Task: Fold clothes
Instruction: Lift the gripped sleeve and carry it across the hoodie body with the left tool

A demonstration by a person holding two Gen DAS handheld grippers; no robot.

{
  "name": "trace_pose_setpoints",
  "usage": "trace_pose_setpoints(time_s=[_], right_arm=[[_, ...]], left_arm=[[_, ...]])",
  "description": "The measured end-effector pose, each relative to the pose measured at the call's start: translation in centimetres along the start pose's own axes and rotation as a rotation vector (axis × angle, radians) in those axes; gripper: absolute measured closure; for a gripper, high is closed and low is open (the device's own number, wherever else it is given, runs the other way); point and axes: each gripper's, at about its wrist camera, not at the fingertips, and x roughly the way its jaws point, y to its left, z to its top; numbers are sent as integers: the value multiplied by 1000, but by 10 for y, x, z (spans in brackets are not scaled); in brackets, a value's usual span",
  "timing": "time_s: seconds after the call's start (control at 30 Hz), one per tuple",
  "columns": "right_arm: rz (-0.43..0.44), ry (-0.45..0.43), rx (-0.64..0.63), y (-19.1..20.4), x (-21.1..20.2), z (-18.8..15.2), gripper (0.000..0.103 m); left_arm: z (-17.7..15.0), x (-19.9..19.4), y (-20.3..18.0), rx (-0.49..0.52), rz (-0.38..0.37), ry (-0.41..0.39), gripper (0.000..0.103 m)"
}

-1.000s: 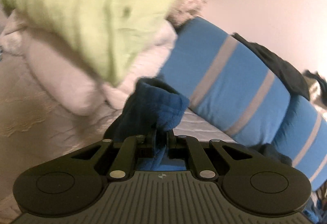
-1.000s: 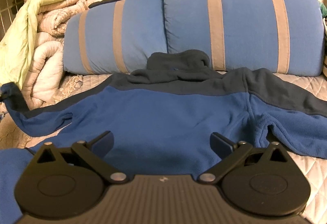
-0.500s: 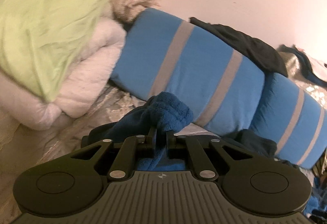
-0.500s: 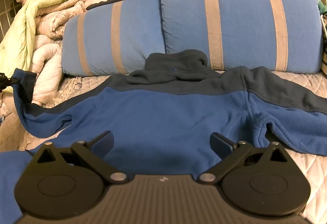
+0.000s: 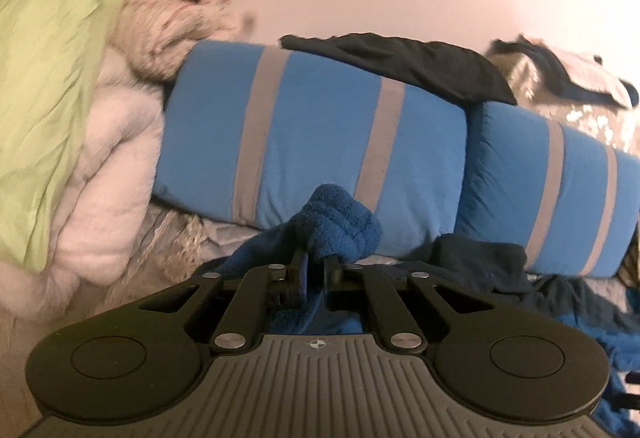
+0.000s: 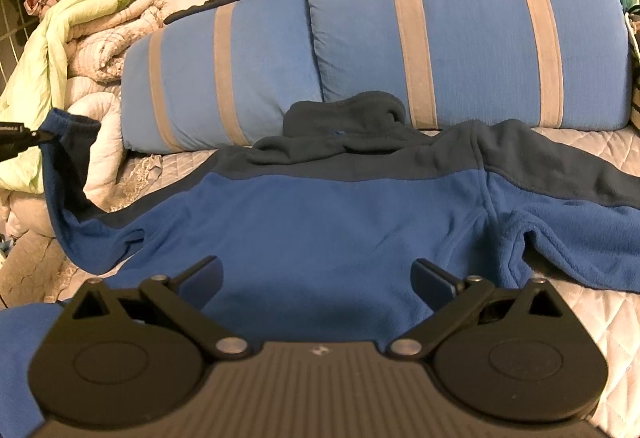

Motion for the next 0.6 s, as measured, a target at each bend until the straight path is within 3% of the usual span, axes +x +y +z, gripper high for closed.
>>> trace_pose_setpoints(time_s=[0.37,0.6], right_arm=[[13,2,23,-4,1,1,0],[23,7,36,-6,1,1,0]], left_arm=[[13,21,-60,222,51,-19,97],[28,34,-87,256,27,-11,97]])
